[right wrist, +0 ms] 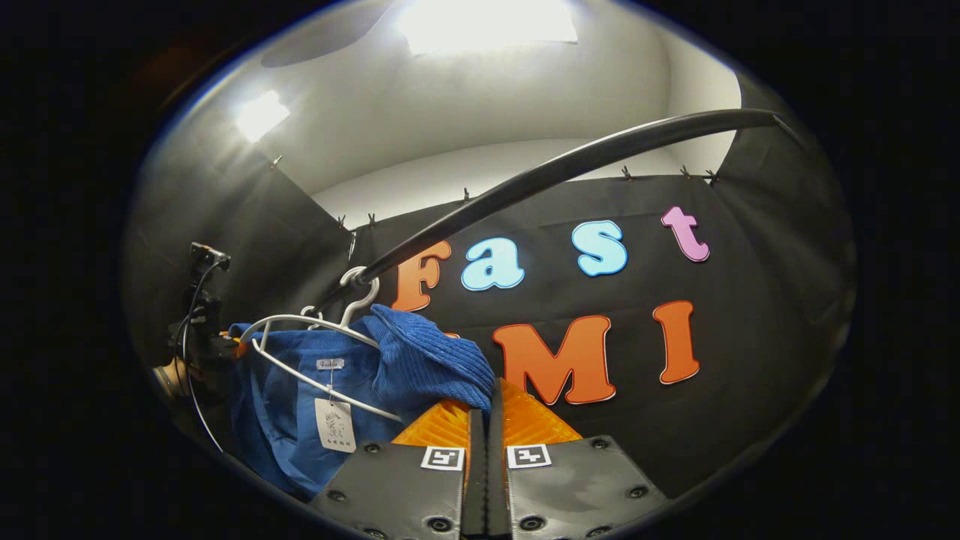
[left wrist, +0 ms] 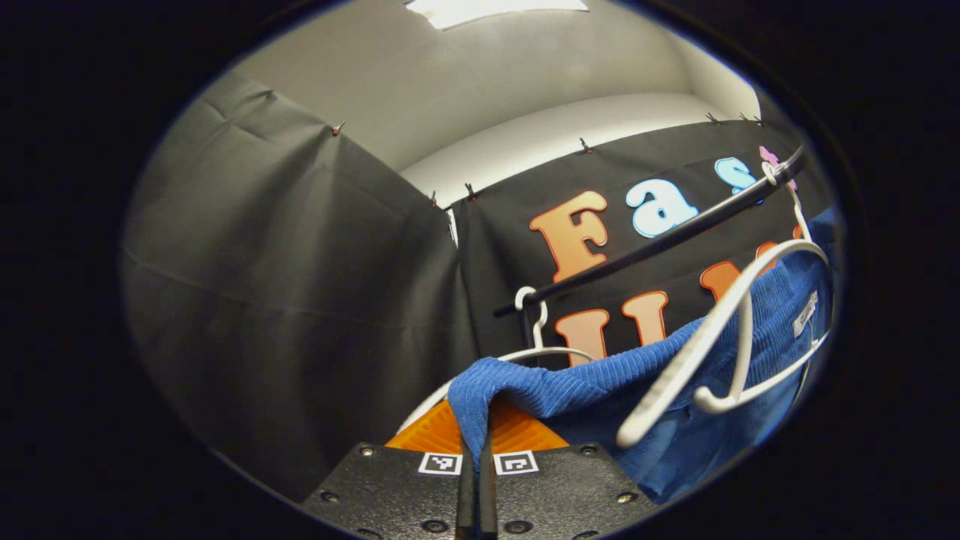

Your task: Grasp the clothes on the hanger with both hands and then place them into the laundry hamper below.

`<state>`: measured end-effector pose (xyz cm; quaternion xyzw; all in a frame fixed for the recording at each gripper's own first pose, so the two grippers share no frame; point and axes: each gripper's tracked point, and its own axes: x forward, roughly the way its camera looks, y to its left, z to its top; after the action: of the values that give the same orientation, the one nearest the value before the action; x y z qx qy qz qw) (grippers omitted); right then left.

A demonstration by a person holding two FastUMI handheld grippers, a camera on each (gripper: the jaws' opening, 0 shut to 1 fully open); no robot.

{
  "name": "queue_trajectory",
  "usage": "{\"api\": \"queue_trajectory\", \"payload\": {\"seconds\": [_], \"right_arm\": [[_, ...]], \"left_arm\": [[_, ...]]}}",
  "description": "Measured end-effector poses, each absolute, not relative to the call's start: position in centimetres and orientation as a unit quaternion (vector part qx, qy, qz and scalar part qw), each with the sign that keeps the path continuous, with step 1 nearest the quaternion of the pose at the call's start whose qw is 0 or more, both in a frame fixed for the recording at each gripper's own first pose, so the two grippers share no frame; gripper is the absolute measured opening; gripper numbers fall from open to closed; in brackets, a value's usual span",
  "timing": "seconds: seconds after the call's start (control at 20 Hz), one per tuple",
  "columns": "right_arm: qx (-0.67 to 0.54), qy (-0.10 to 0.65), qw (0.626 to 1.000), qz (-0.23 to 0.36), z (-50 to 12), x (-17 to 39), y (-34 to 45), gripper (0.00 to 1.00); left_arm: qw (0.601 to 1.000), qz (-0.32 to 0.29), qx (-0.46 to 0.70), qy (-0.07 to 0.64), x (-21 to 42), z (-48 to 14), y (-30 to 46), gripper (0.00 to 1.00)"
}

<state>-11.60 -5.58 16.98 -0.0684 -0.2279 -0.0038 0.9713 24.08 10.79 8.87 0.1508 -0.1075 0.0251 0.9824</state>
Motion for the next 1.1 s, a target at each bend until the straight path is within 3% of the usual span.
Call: {"api": "queue_trajectory", "payload": {"seconds": [0.45, 1.1], "right_arm": [[-0.1, -0.246, 0.96, -0.087, 19.1, -10.2, -9.6, 0.07], [-0.122, -0.197, 0.945, -0.231, 17.6, -7.8, -20.5, 0.08]], "left_arm": [[0.989, 0.021, 0.139, -0.04, 19.9, 0.2, 9.9, 0.02], [0.991, -0.036, 0.128, -0.011, 17.1, -3.8, 3.1, 0.02]]}}
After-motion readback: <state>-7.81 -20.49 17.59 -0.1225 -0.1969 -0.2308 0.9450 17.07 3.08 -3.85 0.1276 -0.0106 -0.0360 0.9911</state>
